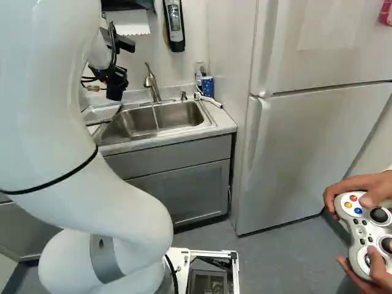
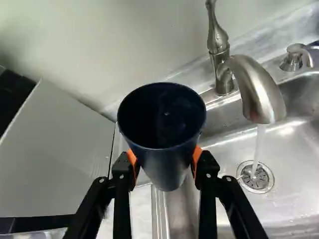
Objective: Rinse the cup and place it in the tray
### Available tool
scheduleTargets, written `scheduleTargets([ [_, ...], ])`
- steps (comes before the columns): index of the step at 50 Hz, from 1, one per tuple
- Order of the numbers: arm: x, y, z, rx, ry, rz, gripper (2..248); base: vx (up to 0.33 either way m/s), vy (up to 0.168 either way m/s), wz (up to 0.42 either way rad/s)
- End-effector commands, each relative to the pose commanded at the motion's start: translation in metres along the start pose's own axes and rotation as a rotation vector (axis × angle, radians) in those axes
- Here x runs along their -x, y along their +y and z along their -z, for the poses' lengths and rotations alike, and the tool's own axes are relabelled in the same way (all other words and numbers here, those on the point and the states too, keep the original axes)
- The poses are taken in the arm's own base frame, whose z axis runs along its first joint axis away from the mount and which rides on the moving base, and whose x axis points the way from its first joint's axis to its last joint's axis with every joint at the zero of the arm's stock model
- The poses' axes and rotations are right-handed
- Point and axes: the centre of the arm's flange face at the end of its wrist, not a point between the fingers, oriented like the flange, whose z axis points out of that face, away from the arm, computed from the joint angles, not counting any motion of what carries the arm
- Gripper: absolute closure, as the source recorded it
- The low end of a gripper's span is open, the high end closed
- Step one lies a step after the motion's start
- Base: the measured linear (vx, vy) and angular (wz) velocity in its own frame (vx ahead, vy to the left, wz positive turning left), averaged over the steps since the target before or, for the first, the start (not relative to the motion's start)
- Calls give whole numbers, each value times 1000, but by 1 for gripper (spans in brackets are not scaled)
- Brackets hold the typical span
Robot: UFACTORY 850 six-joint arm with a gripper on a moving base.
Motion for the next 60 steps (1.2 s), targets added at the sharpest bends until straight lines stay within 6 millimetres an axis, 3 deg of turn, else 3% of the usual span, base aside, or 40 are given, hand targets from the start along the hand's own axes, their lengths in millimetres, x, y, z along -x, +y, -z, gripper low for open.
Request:
scheduleTargets([
  [60,0,0,0,0,0,-631,129,0,0,0],
])
